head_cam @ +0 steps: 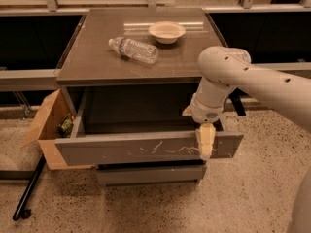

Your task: Open top drawer

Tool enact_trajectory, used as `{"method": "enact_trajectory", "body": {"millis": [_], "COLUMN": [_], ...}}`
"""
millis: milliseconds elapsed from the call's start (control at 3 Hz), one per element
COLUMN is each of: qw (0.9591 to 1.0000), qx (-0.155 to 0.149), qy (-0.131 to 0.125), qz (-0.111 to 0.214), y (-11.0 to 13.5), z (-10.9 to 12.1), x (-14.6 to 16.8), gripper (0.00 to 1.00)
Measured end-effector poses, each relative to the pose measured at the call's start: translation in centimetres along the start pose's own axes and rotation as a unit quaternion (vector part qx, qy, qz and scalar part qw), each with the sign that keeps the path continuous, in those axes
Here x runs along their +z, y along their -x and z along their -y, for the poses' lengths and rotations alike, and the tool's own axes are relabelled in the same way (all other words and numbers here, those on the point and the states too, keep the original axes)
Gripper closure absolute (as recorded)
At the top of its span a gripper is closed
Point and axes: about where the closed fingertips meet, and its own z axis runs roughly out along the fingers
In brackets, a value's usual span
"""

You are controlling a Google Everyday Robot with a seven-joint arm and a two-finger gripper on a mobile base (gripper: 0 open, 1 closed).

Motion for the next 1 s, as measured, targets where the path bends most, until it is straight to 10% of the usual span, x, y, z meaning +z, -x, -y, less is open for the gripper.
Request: {"method": "enact_trajectory", "body": {"millis": [1000], "qw": [0.9997], "qx": [-0.004], "qy": [-0.014], "qz": [0.02], "y": [-0.9], "z": [-4.1], "x": [-0.8], "gripper": [0.0]}}
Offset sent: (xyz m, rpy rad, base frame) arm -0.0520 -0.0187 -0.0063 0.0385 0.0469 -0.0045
